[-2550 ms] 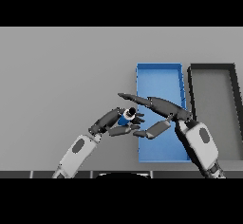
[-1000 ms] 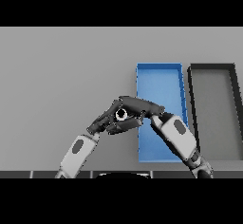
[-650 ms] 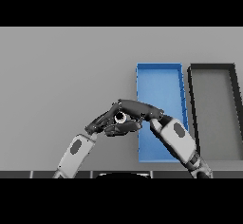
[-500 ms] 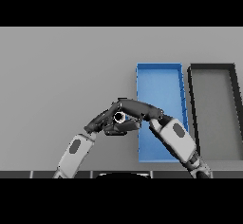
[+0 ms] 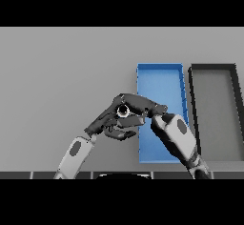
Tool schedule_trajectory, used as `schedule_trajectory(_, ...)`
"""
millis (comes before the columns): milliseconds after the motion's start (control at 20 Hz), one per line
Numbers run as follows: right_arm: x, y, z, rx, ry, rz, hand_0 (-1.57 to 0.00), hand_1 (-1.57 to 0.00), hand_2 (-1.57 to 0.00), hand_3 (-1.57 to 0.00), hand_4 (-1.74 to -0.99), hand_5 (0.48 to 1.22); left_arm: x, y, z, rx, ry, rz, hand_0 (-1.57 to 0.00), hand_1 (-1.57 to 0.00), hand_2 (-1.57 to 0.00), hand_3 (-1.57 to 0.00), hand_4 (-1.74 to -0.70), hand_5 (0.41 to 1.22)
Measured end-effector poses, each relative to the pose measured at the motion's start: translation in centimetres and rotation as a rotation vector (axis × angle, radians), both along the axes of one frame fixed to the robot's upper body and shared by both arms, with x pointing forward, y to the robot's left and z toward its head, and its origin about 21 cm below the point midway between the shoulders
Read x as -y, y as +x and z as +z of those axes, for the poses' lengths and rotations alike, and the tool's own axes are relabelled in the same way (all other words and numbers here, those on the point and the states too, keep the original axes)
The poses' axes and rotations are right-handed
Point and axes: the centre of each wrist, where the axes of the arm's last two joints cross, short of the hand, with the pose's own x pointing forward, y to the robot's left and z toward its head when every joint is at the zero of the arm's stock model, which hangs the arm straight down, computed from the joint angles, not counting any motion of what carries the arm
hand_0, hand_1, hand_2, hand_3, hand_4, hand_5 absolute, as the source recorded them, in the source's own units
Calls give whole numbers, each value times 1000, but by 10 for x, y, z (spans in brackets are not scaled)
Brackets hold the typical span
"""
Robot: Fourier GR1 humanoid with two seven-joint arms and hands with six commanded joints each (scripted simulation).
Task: Pick up the blue pipe and place it into the blue bin.
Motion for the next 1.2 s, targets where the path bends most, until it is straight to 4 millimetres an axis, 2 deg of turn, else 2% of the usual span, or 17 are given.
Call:
schedule_trajectory(150,4,9,32,-45,38,14,-1571,-1571,-1571,-1571,-1741,1221,1,0,-3,-6,11,1,-8,-7,-7,-6,-907,450)
schedule_trajectory(250,7,17,64,-19,94,39,-1571,-1571,-1571,-1571,-1741,1221,3,2,4,-8,6,2,-5,-4,-4,-3,-906,441)
schedule_trajectory(350,14,31,88,-9,157,44,-1571,-1571,-1571,-1571,-1741,1221,3,-1,0,-16,3,-8,-3,-2,-2,-2,-905,435)
schedule_trajectory(550,33,57,132,57,216,-206,-1571,-1571,-1571,-1571,-1741,1221,0,1,2,-16,27,4,0,0,0,0,-892,428)
schedule_trajectory(600,38,68,136,53,207,-251,-1571,-1571,-1571,-1571,-1741,1221,0,0,4,-10,26,-1,0,0,0,0,-890,425)
schedule_trajectory(800,75,101,126,11,167,-419,-1571,-1571,-1571,-1571,-1741,1221,0,4,2,-13,34,7,1,1,1,1,-882,411)
schedule_trajectory(900,91,115,111,-20,115,-504,-1571,-1571,-1571,-1571,-1741,1221,-4,5,2,-1,34,10,1,1,1,1,-874,413)
schedule_trajectory(1000,111,119,92,-79,105,-565,-1571,-1571,-1571,-1571,-1741,1221,-5,3,0,7,39,6,1,1,1,1,-869,418)
schedule_trajectory(1200,137,120,45,-192,14,-656,-1571,-1571,-1571,-1571,-1741,1221,-4,0,-1,2,30,3,1,1,1,1,-870,421)
